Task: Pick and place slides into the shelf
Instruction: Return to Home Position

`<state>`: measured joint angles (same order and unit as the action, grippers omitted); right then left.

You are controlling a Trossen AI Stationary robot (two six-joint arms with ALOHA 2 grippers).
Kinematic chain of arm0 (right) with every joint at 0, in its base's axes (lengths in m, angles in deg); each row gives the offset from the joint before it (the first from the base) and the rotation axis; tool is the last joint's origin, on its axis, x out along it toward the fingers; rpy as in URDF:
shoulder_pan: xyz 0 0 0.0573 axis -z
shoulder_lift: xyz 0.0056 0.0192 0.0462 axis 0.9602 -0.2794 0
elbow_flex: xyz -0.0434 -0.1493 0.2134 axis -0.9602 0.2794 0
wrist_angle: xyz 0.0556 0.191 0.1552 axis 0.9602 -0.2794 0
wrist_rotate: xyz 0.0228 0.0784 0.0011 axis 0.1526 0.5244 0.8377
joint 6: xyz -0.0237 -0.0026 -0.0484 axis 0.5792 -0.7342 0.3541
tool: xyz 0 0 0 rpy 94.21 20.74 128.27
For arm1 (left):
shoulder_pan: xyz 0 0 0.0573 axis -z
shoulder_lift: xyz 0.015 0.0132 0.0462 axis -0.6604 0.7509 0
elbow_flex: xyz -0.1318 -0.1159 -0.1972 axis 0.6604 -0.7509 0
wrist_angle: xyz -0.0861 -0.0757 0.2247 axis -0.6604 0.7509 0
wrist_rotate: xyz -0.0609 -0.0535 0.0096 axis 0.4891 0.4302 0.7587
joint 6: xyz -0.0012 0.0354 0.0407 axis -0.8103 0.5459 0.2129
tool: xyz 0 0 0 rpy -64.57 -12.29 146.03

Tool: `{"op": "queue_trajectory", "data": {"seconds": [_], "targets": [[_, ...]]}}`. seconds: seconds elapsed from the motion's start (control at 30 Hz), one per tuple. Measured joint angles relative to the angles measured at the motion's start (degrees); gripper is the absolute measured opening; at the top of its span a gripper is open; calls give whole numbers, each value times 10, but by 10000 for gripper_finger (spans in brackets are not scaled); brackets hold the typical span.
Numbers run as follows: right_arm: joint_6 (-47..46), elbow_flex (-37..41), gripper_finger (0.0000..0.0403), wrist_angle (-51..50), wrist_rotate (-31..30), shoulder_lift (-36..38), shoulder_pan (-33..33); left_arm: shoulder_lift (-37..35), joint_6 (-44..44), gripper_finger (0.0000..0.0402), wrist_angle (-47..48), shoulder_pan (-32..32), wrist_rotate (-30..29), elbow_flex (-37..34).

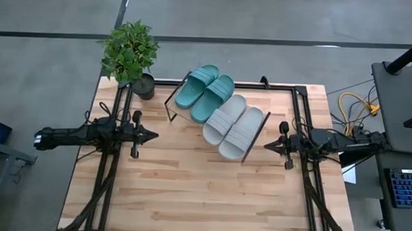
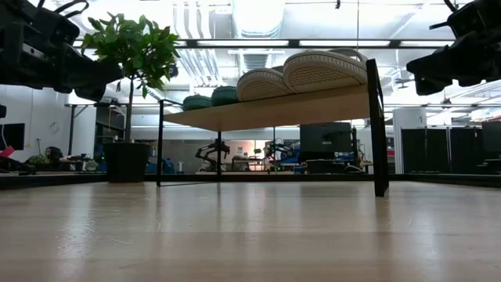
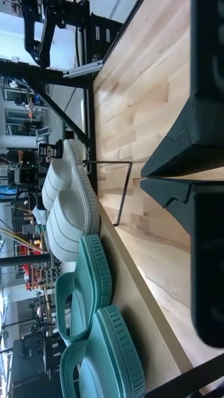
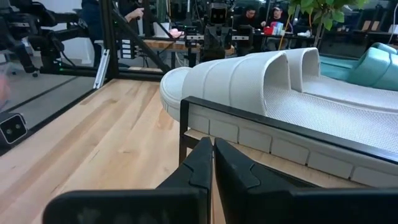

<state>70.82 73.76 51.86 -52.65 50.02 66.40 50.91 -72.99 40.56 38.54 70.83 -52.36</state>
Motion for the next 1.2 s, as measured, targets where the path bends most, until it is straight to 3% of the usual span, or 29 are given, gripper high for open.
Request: {"op": "queue_trajectory", "data": {"seconds": [1.2], "targets": [[1,0,9,0,0,0,0,3,0,0,-9,0,-2,-2]]}}
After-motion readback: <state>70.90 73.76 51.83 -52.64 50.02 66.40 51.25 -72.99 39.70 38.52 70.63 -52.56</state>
